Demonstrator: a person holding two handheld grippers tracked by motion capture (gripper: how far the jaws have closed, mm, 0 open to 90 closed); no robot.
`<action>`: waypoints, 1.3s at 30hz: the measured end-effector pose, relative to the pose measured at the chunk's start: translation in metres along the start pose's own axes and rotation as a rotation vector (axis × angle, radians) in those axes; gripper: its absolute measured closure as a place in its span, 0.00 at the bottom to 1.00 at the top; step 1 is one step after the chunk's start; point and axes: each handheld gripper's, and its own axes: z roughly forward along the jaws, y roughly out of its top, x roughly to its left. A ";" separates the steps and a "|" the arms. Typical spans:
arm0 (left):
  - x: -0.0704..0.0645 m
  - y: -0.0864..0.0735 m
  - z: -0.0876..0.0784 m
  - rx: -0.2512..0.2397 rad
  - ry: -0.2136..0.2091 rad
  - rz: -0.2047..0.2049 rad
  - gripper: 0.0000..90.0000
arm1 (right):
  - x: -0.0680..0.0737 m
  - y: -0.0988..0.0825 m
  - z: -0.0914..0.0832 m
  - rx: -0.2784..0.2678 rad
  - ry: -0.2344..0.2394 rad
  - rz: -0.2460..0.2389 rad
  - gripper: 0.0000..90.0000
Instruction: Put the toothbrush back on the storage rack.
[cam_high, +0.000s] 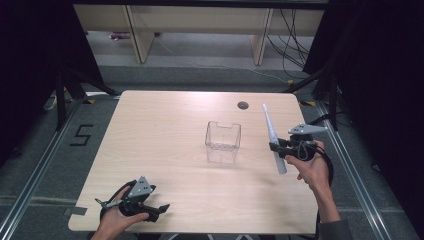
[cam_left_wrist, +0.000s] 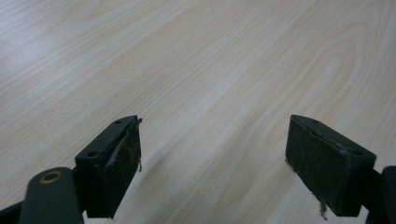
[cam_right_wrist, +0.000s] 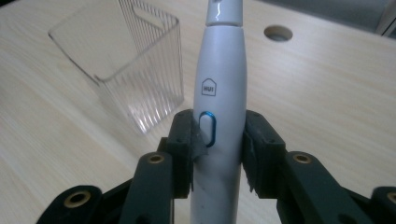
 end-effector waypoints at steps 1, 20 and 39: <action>0.001 0.000 0.001 -0.006 0.002 -0.006 0.20 | -0.001 0.005 -0.001 -0.026 0.011 -0.031 0.74; 0.001 0.001 -0.001 -0.021 0.007 -0.009 0.20 | 0.013 0.045 0.016 -0.132 0.065 -0.041 0.74; 0.001 0.000 -0.001 -0.034 0.006 -0.025 0.20 | 0.040 0.089 0.030 -0.196 0.149 -0.070 0.74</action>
